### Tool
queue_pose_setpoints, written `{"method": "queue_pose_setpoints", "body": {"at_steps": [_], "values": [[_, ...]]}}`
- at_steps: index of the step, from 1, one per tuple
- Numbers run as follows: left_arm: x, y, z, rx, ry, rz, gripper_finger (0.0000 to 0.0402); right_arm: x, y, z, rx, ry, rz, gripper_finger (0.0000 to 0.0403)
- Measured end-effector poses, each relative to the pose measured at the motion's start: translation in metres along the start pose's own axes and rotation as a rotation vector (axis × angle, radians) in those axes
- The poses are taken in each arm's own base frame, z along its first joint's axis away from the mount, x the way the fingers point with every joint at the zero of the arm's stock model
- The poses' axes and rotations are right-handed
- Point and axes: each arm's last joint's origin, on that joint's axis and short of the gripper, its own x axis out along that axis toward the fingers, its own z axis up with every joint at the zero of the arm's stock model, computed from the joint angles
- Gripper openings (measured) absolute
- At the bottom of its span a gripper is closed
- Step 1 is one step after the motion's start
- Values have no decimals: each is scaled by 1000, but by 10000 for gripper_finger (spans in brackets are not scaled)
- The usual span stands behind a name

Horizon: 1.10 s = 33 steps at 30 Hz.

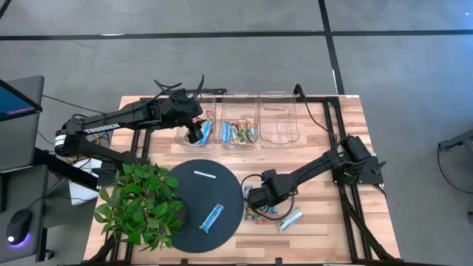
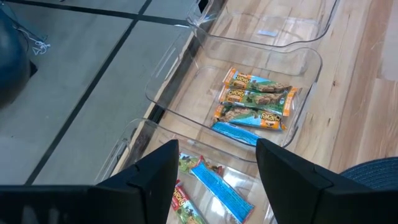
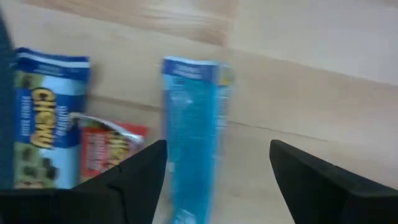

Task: Pick and place Granola Bars by type
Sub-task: Put the blue granola bar into the right transparent bin

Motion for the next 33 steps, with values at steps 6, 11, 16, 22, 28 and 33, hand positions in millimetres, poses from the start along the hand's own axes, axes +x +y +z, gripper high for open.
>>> {"method": "queue_pose_setpoints", "body": {"at_steps": [6,11,16,22,28,33], "values": [[0,0,0,1,1,0,210,0,5,4,-11,-14,43,264],[0,0,0,7,1,0,210,7,-2,5,-12,-11,0,240],[0,0,0,15,1,0,210,10,3,3,-67,6,72,215],[0,0,0,18,0,1,210,16,3,4,-76,14,42,197],[0,0,0,19,1,1,210,21,4,1,-129,56,4,175],[0,0,0,19,2,1,210,19,4,-1,-122,25,-10,151]]}}
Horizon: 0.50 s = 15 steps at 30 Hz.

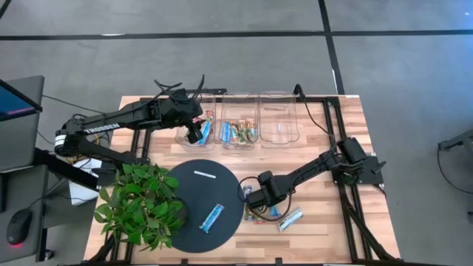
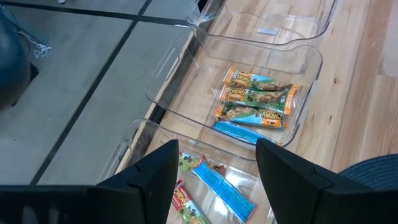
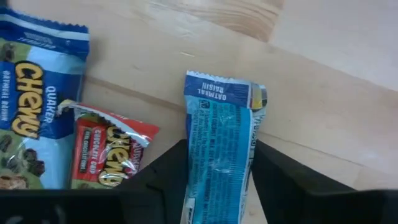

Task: Pick and place Granola Bars by type
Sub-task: Put the blue granola bar into the right transparent bin

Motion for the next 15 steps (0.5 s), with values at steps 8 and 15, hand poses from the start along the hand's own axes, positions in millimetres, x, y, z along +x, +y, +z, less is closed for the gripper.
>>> {"method": "queue_pose_setpoints", "body": {"at_steps": [8,15], "values": [[0,0,0,-1,-1,0,210,-8,4,2,-25,-42,-6,115],[0,0,0,-1,0,-1,210,-25,17,6,-6,-149,68,113]]}}
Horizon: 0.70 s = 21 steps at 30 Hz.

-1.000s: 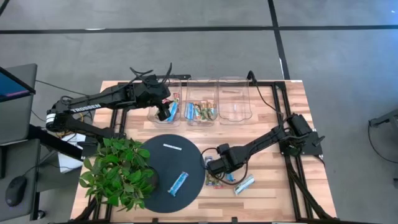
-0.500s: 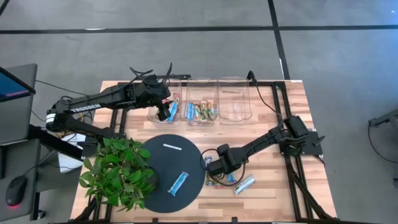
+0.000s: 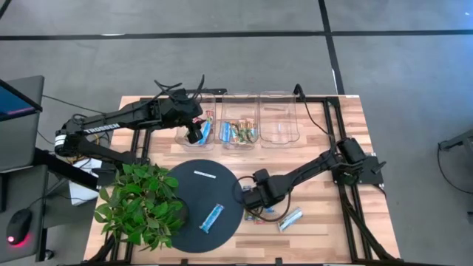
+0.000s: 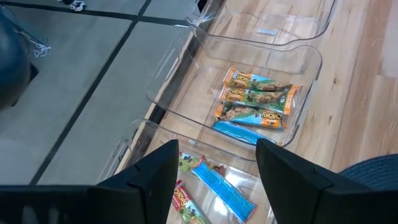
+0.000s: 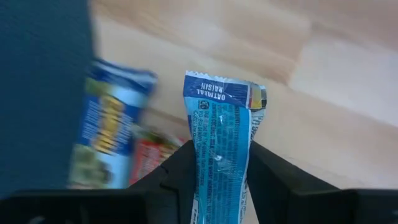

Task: Pick and place Granola Bars by type
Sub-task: Put the blue granola bar into the right transparent bin

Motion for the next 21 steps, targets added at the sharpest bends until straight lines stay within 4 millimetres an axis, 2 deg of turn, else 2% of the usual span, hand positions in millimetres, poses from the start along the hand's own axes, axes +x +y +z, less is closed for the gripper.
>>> {"method": "queue_pose_setpoints", "body": {"at_steps": [7,14,21], "values": [[0,-3,0,-6,-6,-101,210,-31,10,17,14,-164,147,113],[-1,-6,1,-5,-16,-205,210,-78,1,45,34,-416,280,113],[-4,-14,8,-11,-109,-503,210,-127,-7,81,-19,-665,427,113]]}}
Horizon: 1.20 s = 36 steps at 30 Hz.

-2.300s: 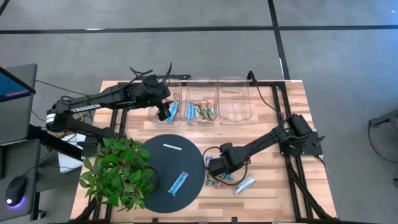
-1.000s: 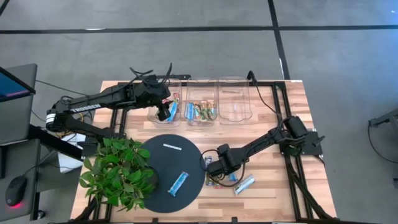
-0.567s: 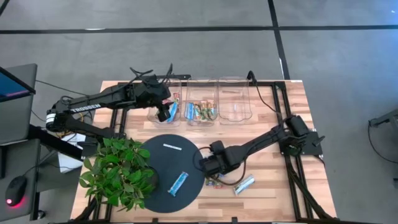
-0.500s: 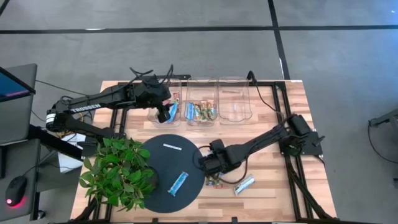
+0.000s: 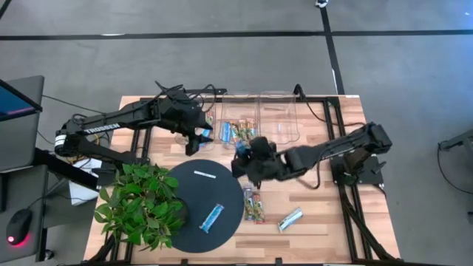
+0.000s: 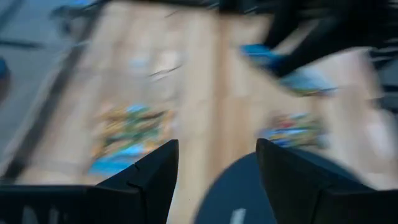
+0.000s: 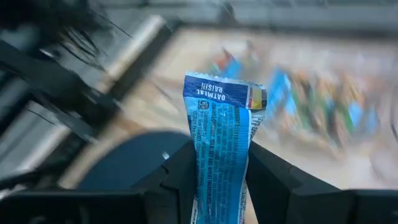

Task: Pick and place Granola Bars by type
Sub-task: Put the blue granola bar into the right transparent bin

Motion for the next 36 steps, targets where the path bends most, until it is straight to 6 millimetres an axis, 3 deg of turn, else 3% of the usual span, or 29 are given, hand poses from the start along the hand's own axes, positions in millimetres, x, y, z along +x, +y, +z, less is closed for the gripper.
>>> {"method": "queue_pose_setpoints", "body": {"at_steps": [6,13,23,36], "values": [[-1,-7,9,27,-106,-265,210,-13,10,42,-101,-131,197,113],[-6,-13,20,75,-227,-477,210,-30,18,71,-203,-229,417,113],[-10,-13,32,70,-335,-548,210,-43,29,87,-306,-356,664,113],[-16,-12,40,44,-402,-627,210,-47,32,98,-344,-479,710,113]]}}
